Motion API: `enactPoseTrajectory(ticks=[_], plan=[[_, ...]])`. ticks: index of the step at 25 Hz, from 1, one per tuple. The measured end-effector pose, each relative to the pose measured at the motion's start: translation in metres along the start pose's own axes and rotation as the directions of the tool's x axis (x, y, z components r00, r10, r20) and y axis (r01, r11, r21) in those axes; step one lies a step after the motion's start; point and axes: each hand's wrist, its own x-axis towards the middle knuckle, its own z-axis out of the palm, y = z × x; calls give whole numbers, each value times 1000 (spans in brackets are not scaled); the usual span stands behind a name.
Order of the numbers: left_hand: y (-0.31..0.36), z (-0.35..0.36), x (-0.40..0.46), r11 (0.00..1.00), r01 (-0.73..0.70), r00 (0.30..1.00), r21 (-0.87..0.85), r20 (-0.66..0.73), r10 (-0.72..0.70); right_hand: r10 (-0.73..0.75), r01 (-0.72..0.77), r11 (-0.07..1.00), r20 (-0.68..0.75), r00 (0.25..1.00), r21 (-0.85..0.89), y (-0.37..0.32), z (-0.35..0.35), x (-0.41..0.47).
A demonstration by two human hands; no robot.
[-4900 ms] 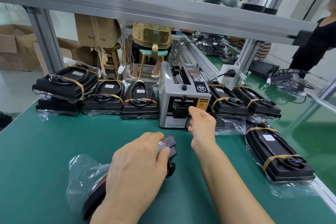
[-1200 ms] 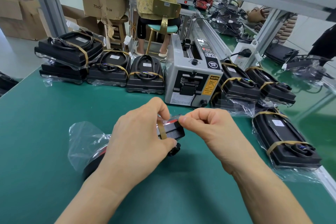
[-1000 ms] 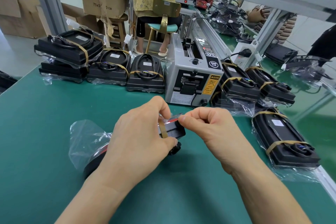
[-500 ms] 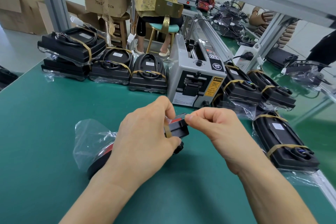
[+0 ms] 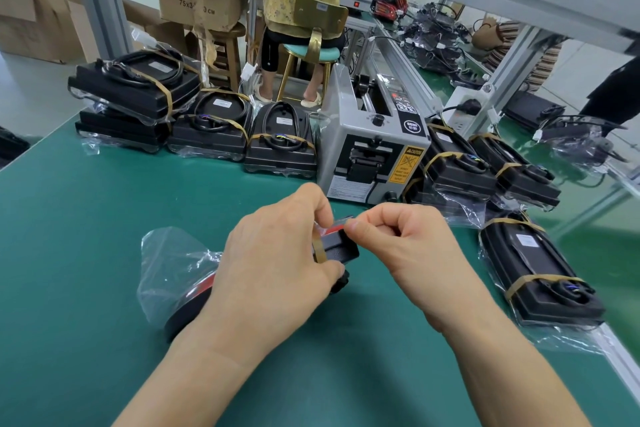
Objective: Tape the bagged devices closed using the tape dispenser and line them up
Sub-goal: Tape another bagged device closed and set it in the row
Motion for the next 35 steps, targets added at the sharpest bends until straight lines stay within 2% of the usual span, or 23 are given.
enactPoseTrajectory(ticks=[6,13,26,31,35], plan=[[2,0,-1,1000,3,1000,-16,-7,-3,-53,44,990,-66,996,-131,-1,2,-4],[2,0,-2,999,3,1000,-38,-2,-3,13,-15,996,19,1000,93,2,-1,-4],[0,0,-2,999,1,1000,-33,-1,-1,24,-26,997,34,999,72,-1,-1,-3],[0,0,-2,1000,-8,1000,-24,-7,8,-10,10,1000,-20,1000,-13,-2,3,-5],[0,1,-2,1000,-13,1000,-22,-20,13,-44,25,986,-108,993,-167,-3,7,-9]])
